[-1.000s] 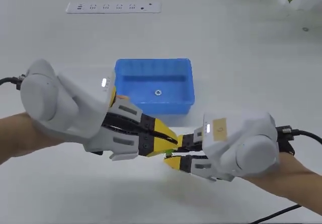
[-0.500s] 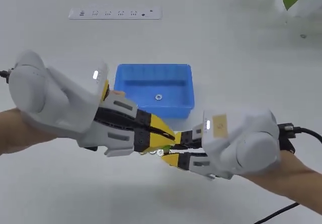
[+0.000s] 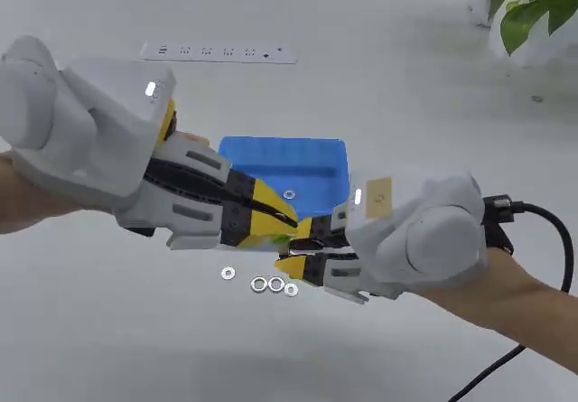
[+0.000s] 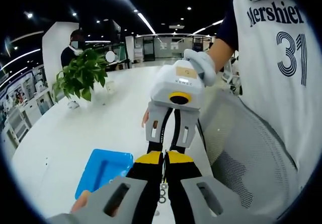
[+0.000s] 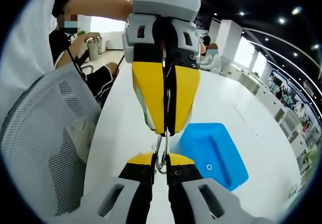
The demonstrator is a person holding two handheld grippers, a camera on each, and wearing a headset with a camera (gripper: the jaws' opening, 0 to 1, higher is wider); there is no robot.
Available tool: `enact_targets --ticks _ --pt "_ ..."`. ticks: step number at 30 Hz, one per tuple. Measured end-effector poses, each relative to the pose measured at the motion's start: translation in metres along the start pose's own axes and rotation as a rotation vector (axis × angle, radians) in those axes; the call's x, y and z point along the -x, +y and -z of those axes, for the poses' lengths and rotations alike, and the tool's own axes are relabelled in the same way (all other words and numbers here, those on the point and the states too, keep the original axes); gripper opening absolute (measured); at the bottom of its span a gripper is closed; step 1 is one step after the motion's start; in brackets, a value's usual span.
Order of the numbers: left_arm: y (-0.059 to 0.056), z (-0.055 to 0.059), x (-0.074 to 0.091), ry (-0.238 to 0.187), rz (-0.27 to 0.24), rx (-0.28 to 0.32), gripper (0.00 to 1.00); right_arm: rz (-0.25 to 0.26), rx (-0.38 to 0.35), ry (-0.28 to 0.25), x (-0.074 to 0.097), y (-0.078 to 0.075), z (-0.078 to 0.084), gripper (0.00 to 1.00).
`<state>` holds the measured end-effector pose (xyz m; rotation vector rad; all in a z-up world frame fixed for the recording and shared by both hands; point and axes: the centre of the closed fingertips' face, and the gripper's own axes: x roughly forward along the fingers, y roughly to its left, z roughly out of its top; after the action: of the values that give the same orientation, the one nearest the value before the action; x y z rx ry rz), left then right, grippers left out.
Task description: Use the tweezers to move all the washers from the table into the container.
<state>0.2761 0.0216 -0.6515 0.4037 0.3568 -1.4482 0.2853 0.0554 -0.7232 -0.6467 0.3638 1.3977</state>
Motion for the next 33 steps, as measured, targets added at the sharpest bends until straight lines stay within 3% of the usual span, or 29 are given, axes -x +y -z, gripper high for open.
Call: enact_targets --ticks 12,20,27,33 --pt "0.02 -0.018 0.025 0.0 -0.031 -0.055 0.05 0.029 0.06 -0.031 0.002 -0.027 -0.029 0.1" --pt "0.046 -0.025 0.03 0.016 -0.038 -0.1 0.05 0.066 0.075 -0.042 -0.001 -0.056 -0.037 0.1" --pt "0.077 -0.017 0.022 0.023 -0.024 -0.115 0.05 0.103 0.062 -0.022 -0.011 -0.086 -0.027 0.1" --pt "0.098 0.004 0.011 0.041 -0.021 -0.072 0.05 0.096 0.029 0.004 -0.029 -0.101 -0.007 0.1"
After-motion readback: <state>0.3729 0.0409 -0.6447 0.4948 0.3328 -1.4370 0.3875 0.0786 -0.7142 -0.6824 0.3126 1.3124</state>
